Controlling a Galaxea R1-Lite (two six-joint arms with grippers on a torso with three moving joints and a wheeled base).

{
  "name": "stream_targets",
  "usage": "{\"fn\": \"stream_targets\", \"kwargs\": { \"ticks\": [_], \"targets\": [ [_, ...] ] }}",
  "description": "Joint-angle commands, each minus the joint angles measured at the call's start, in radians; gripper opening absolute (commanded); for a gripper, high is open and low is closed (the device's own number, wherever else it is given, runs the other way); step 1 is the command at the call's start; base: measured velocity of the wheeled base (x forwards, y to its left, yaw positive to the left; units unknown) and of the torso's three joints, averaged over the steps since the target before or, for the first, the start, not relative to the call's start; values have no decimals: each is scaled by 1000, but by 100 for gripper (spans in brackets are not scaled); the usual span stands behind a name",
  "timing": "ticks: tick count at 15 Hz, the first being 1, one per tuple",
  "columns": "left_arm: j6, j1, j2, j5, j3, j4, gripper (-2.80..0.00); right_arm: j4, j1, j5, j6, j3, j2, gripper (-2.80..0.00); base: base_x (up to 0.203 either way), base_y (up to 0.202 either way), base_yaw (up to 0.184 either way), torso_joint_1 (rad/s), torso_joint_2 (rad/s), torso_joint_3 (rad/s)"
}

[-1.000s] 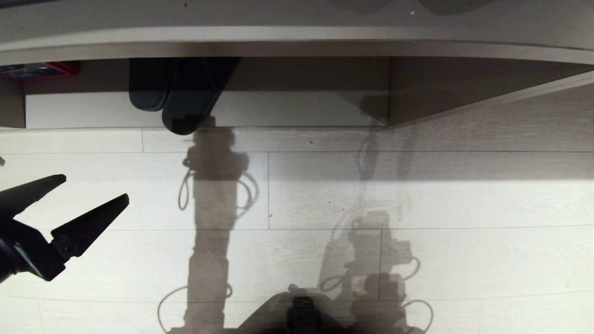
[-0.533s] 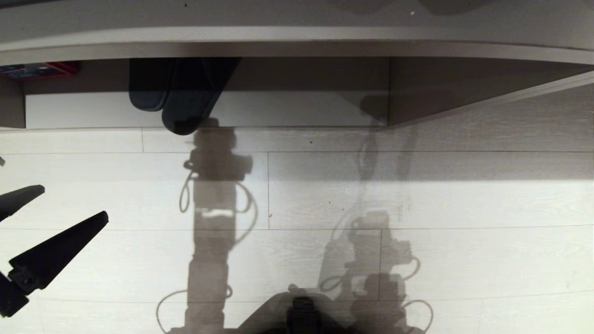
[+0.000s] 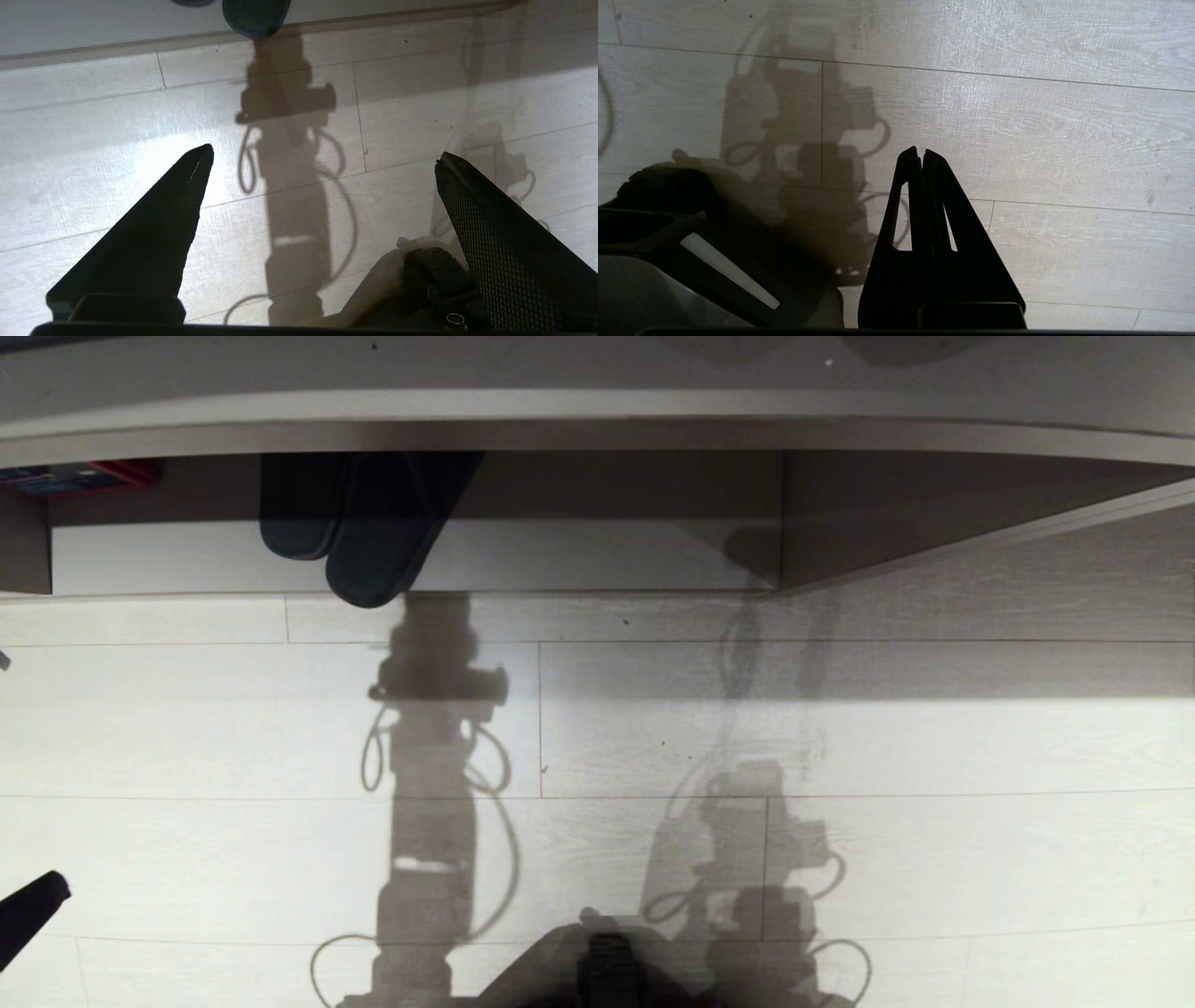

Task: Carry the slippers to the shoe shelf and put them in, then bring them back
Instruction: Pick up the slippers in the shoe cabinet

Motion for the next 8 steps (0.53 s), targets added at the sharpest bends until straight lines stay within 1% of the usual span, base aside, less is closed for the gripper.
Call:
{"fn": "stream_targets", "kwargs": {
  "ticks": [1,2,3,5,8],
  "targets": [
    [17,13,-65,-3,9,-7,0,0,0,0,0,0,0,-280,0,0,0,0,0,0],
    [31,18,-73,-3,15,-7,0,0,0,0,0,0,0,-280,0,0,0,0,0,0],
    [41,24,-84,-3,27,-9,-280,1,0,0,0,0,0,-280,0,0,0,0,0,0],
    [32,44,-109,-5,29,-3,-280,0,0,0,0,0,0,-280,0,0,0,0,0,0],
    [27,51,-158,0,39,3,-280,0,0,0,0,0,0,-280,0,0,0,0,0,0]
  ]
}}
